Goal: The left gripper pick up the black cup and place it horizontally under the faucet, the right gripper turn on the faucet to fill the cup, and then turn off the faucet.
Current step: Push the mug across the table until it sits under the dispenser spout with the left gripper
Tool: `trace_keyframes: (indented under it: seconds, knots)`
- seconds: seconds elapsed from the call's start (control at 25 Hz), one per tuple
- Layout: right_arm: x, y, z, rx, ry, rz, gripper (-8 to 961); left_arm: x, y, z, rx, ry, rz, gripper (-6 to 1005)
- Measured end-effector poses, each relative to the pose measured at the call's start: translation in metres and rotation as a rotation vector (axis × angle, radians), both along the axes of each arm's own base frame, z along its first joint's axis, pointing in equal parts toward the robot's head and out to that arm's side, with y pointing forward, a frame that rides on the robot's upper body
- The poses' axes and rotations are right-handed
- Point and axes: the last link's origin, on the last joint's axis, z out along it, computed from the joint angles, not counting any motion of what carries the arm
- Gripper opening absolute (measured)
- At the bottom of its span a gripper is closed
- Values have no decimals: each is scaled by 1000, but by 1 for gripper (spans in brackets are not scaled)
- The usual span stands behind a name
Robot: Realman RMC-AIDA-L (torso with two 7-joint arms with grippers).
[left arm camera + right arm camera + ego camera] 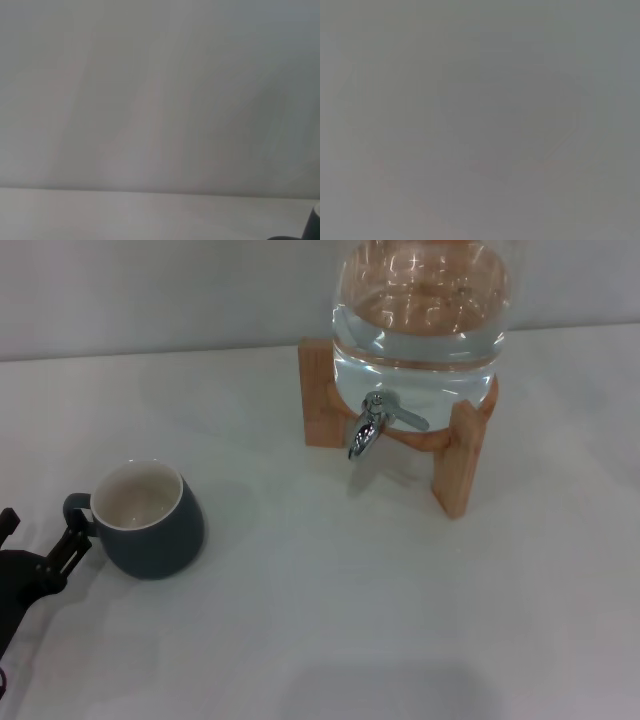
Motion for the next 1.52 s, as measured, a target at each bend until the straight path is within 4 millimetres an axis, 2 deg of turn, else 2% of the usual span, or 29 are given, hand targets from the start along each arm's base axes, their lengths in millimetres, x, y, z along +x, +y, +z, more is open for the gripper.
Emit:
trace_keyframes:
  seconds: [1.52]
  knots:
    - [0,0,2,-1,-4,0,842,-3,2,1,4,2,24,798]
